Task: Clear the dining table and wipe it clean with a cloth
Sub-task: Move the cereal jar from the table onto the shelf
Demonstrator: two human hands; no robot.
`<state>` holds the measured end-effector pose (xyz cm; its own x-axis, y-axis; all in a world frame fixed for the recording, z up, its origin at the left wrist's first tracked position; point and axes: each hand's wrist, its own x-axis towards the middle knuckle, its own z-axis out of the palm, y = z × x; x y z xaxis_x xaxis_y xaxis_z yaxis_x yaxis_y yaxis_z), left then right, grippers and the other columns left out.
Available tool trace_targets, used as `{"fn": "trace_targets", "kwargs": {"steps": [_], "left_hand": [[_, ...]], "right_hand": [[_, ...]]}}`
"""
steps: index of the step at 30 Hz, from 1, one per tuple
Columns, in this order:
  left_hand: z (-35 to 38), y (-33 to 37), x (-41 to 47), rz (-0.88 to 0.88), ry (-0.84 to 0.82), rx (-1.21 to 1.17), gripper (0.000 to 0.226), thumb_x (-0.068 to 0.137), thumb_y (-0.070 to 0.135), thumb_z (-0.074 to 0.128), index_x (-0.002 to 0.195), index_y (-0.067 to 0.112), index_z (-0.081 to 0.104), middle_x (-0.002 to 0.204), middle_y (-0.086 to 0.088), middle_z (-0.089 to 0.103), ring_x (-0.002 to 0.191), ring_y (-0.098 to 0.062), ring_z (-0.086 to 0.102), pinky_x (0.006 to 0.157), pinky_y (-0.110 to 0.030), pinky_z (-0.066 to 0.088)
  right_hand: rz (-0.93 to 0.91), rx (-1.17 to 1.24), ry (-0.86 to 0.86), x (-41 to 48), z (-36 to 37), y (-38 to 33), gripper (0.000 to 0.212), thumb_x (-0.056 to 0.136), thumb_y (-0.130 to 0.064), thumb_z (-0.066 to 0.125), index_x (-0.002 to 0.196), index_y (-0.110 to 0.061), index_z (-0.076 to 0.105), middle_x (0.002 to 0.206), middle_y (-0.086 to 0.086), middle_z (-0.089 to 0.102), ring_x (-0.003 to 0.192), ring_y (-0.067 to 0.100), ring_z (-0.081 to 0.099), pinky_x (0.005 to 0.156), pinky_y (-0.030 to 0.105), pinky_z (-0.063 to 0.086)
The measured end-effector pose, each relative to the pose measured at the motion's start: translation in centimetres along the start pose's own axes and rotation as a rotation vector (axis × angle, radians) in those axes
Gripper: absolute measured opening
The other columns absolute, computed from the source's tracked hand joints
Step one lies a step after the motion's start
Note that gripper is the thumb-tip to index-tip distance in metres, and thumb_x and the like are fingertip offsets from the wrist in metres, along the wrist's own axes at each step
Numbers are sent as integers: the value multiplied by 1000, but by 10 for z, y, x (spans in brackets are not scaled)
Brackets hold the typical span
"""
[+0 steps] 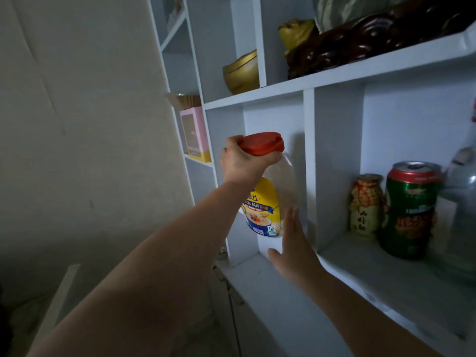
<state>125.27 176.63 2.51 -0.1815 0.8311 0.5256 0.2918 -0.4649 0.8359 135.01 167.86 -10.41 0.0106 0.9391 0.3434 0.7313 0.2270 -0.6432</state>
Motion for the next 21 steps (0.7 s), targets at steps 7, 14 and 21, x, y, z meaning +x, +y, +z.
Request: {"fn": "trace_targets", "kwargs": {"steps": [7,14,21], "left_hand": [[25,-29,44,3,-126,25,114,37,67,81,135,27,38,126,1,52,118,-23,52,99,-45,49],[21,-68,55,173,-279,46,98,77,57,65,152,21,13,148,-3,35,134,-27,40,107,-50,41],[-9,-135,28,274,-114,160,50,94,18,59,141,19,41,140,-1,44,125,-17,46,102,-34,45]], "right_hand": [[84,46,47,33,19,5,93,91,-13,56,150,-15,-15,159,1,-14,146,18,12,110,24,25],[131,109,77,72,36,14,95,84,-1,56,152,-20,-7,160,0,2,142,17,26,111,24,28],[146,-30,159,95,37,19,83,90,-6,48,152,-18,-5,149,7,35,127,26,45,97,35,42]]}}
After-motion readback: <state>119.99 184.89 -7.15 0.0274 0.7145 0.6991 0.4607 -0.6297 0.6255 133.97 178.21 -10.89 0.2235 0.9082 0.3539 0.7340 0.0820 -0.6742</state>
